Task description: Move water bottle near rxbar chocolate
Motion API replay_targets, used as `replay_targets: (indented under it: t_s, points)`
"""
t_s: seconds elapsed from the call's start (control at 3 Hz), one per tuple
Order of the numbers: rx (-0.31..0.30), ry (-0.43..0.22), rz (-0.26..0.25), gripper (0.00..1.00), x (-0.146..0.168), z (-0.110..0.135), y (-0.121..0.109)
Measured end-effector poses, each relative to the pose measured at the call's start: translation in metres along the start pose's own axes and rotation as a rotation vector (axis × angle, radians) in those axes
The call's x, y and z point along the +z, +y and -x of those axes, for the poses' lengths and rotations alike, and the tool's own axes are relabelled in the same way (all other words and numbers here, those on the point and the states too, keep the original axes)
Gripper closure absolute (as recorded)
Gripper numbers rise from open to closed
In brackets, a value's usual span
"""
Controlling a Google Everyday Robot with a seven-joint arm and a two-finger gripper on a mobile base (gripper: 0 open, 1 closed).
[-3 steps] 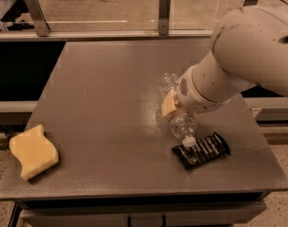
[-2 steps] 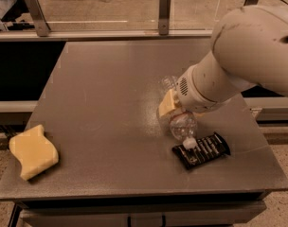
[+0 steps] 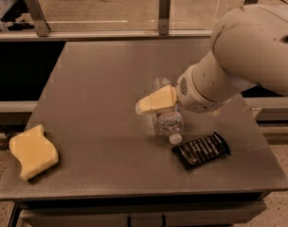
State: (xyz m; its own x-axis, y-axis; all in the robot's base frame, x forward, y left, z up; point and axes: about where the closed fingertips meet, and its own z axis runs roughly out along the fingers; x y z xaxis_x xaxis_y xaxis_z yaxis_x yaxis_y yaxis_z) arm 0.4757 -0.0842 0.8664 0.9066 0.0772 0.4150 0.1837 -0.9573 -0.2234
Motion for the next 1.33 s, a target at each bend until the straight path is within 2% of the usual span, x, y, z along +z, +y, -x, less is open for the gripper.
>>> replay_targets:
  t_s: [0.33, 0.67, 1.0, 1.33]
  points:
    - [0.055, 0.044, -0.066, 0.00, -0.021, -0.009, 0.004]
    - [0.197, 0.165, -0.165, 0.00, -0.077, -0.029, 0.020]
    - [0.325, 0.214, -0.175, 0.00, -0.108, -0.044, 0.042]
    - [0.396, 0.214, -0.178, 0.00, -0.110, -0.045, 0.043]
